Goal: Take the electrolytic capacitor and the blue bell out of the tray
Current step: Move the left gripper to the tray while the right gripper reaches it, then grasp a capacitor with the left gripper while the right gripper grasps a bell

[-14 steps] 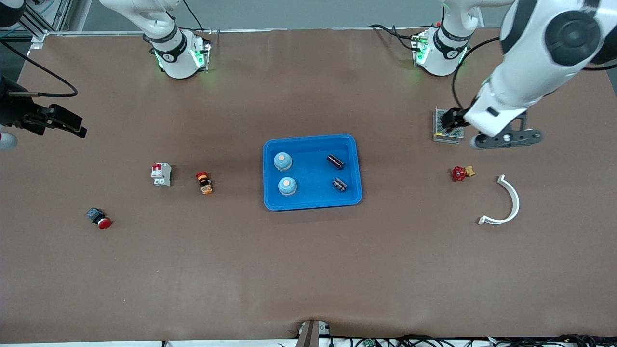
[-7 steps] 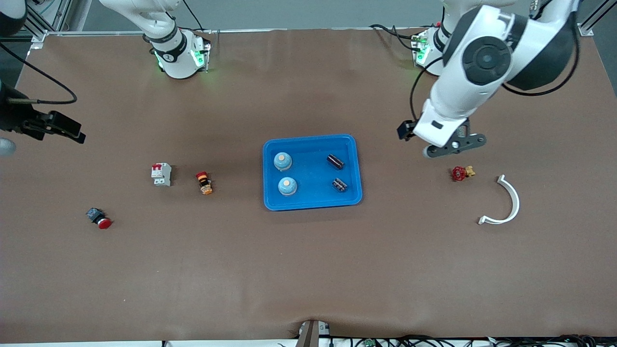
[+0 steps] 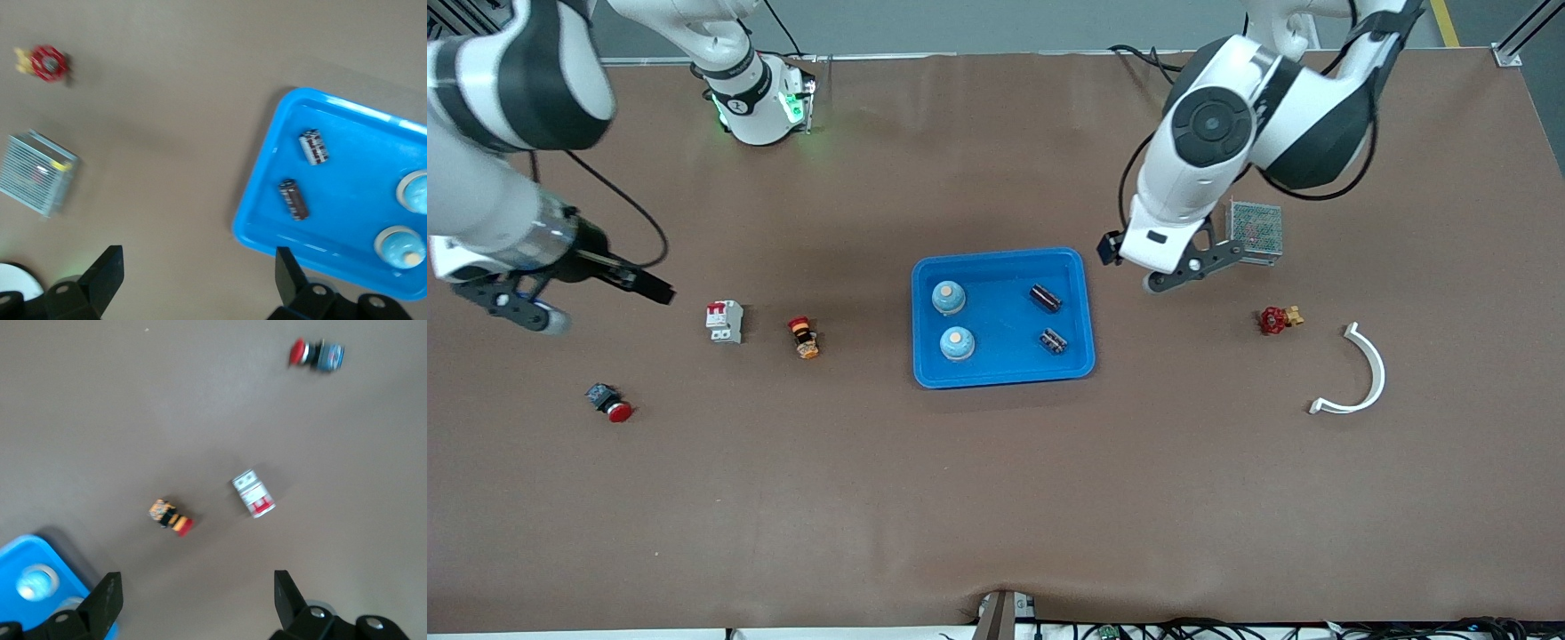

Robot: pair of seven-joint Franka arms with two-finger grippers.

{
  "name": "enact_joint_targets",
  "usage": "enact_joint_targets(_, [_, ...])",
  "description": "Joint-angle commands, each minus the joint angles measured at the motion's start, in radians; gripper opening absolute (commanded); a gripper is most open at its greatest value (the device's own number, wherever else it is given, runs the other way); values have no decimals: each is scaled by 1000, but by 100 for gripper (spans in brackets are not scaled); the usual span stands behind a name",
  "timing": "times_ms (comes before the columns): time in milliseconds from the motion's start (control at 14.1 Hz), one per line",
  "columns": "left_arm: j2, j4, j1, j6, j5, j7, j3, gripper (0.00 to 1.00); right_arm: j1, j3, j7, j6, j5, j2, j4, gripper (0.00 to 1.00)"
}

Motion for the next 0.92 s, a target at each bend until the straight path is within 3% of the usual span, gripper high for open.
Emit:
enact_joint_targets(0, [79,4,-64,86,3,-137,3,100,88,-5,342,72,13,5,-41,100])
enact_joint_targets(212, [151,-1,-118,138,55,-239,3,100,170,-5,673,140,33,76,-43,100])
enact_joint_targets(425, [214,-66,-147,264,110,-399,3,100,265,-6,975,271,33,160,-43,100])
enact_joint_targets(708, [297,-106,-164,414,156,-490,3,71,342,-5,1176,463,33,284,-41,100])
enact_joint_targets(849, [329,-106,-169,491,165,-555,5,68,377,-6,1264,531,31,339,-40,100])
